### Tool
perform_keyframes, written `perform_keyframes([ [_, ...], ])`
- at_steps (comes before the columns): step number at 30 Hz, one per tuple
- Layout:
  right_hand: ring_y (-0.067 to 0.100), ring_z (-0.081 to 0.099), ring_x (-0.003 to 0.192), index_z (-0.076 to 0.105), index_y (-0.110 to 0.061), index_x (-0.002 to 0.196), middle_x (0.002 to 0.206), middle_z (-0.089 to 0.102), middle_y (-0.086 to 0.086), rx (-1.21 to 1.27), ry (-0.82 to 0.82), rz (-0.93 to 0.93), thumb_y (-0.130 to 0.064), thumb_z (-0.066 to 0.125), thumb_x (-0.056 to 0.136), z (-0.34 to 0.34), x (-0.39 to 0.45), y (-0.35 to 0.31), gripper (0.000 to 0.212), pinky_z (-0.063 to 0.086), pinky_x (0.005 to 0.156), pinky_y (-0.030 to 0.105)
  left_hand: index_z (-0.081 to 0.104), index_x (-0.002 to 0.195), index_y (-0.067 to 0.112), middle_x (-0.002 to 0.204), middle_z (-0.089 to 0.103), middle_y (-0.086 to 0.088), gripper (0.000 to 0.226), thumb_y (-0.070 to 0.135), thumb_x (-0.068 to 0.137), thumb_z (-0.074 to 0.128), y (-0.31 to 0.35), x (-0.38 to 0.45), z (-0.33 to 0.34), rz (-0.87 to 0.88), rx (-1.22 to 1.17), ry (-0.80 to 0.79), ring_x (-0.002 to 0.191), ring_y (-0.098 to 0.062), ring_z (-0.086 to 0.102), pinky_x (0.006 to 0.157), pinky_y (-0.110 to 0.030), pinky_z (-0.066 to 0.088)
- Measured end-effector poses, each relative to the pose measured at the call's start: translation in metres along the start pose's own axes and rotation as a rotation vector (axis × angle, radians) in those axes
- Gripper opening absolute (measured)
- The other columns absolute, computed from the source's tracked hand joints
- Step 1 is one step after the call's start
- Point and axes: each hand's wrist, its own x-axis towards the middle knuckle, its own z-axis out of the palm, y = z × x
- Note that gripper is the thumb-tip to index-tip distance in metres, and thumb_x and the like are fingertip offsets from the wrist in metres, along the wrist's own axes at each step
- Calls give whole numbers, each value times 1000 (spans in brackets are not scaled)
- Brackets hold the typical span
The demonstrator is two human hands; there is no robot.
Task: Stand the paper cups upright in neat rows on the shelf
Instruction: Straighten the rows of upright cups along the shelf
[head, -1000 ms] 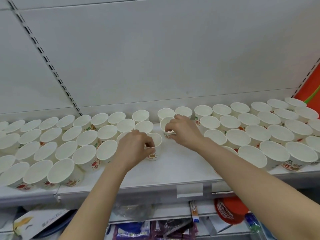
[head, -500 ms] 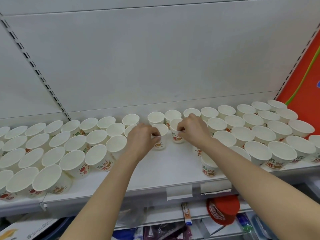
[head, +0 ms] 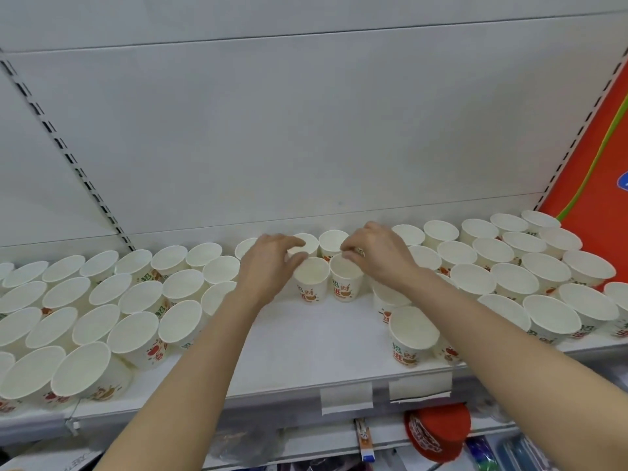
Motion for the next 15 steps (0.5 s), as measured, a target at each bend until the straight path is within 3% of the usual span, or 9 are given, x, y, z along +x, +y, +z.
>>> perform_keyframes([
  [4, 22, 47, 96, 69, -19, 101, 101, 67, -2, -100, -130, 4, -25, 47, 94, 3, 28, 17, 23, 36, 80, 33, 54, 135, 24, 139, 54, -2, 39, 38, 99, 44, -7, 38, 2, -93, 149, -231, 125, -29, 48, 99, -41, 43],
  [7, 23, 46, 97, 68, -20, 103, 102, 67, 0, -110, -221, -4, -27, 46, 95, 12, 38, 18, 24, 38, 80, 34, 52, 136, 22, 141, 50, -4, 42, 40, 101, 39, -2, 47, 16, -118, 182, -384, 126, -28, 48, 101, -41, 42],
  [15, 24, 45, 101, 68, -20, 103, 97, 67, 2, -149, -286, -25, -31, 43, 96, 21, 35, 18, 28, 27, 73, 31, 58, 130, 19, 131, 59, -6, 39, 40, 101, 41, 10, 41, 32, -64, 183, -372, 117, -28, 56, 92, -38, 47],
])
